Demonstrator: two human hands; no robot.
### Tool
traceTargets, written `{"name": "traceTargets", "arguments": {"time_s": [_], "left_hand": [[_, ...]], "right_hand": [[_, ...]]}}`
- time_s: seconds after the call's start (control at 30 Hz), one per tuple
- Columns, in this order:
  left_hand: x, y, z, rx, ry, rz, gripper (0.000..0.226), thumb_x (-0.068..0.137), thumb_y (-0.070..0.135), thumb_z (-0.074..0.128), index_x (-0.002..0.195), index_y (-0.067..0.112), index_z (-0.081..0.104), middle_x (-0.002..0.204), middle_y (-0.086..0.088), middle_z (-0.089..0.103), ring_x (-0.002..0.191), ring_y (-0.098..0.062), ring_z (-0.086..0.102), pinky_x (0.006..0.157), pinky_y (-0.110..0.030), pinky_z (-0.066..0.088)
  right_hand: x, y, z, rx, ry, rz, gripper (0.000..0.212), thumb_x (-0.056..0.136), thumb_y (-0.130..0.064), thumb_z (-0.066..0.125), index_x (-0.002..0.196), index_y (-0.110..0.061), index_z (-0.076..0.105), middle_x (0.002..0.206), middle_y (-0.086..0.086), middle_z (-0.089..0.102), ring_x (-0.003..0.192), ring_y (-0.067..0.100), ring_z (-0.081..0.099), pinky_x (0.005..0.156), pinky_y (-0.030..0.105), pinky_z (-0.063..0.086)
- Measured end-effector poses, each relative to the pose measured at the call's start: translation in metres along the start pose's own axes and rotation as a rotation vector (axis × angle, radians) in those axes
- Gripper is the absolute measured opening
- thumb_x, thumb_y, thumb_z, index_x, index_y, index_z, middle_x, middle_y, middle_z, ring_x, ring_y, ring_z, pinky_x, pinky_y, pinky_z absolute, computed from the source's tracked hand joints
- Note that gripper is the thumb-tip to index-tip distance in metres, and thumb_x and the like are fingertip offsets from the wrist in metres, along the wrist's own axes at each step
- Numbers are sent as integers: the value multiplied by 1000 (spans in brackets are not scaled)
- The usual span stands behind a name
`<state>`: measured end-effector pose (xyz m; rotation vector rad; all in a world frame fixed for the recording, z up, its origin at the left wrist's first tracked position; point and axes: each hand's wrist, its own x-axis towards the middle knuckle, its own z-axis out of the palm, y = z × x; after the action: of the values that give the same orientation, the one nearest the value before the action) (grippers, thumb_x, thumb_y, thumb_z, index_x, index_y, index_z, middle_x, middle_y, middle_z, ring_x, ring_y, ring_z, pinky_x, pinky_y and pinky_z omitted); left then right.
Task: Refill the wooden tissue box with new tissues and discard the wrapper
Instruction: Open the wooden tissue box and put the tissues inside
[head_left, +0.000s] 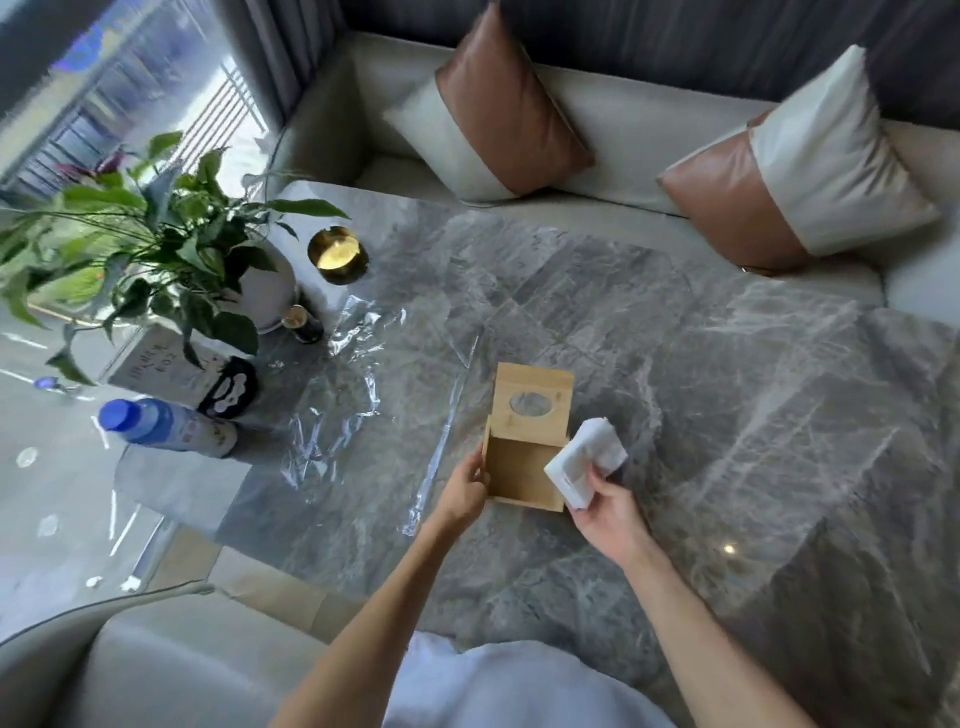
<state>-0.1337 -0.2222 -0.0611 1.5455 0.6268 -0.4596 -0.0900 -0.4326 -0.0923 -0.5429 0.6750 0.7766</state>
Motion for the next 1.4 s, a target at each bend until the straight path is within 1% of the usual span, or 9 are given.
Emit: {"name": "traceTargets", "arguments": {"time_s": [0.17,0.33,0.43,0.57,0.7,0.93,1.13,1.23,1.4], "left_hand": [[-4,-2,-10,-189,-93,-163,73,95,-15,24,156,26,29,156,-7,43,141,-27,42,111,-27,33],[-4,-10,-19,-239,-130,-199,78,92,-16,23,154,31,28,122,17,62,93,-11,47,66,-25,28],[-1,-20,-20,-233,-136,-175,69,101,-6,30,153,37,27,99,12,55,80,-7,41,66,-25,31],[-5,-25,-15,-217,-148,-121,51,105,14,39,152,35,35,103,1,49,82,-8,43,71,-24,35],[-4,-33,-10,-283,-91,-170,45,107,10,33,146,31,40,124,7,57,104,-4,56,90,-32,45],[-3,-33,0,-339,-11,-166,41,104,11,37,143,21,47,92,8,52,81,-6,49,71,-25,40],[-5,-33,1,-359,19,-161,40,108,10,32,144,20,43,107,6,58,94,-9,55,79,-28,48],[-7,-31,2,-403,33,-164,39,107,10,33,145,16,43,132,-5,55,115,-18,52,92,-36,49],[-9,-29,3,-418,60,-163,39,107,8,35,145,10,41,130,-8,54,110,-16,53,94,-36,49]], "right_hand": [[4,-12,14,-278,42,-54,32,90,-5,58,122,-6,59,106,8,76,94,18,74,77,30,60],[15,-21,65,-1481,28,-154,51,93,-3,61,142,-13,47,141,12,57,122,24,58,105,40,47],[24,-14,96,-2150,4,-208,60,93,-10,58,147,-28,41,141,11,56,127,34,54,99,39,45],[39,7,114,-2675,-129,-36,40,90,-12,62,128,-18,52,129,11,63,117,34,60,86,37,48],[53,19,111,-2654,-149,196,36,94,-29,60,126,-14,51,129,13,61,117,34,59,88,37,45],[64,26,112,-2573,11,405,48,97,-24,46,142,-8,39,145,17,49,130,34,50,98,41,45],[73,22,117,-2540,16,388,41,97,-16,40,134,-3,51,137,19,57,121,34,56,98,40,45],[74,28,111,-2559,93,353,50,96,-20,41,143,-5,40,146,19,49,132,34,48,104,41,39],[66,36,96,-2637,117,135,68,93,-36,56,149,-11,28,154,18,36,142,37,34,117,49,27]]}}
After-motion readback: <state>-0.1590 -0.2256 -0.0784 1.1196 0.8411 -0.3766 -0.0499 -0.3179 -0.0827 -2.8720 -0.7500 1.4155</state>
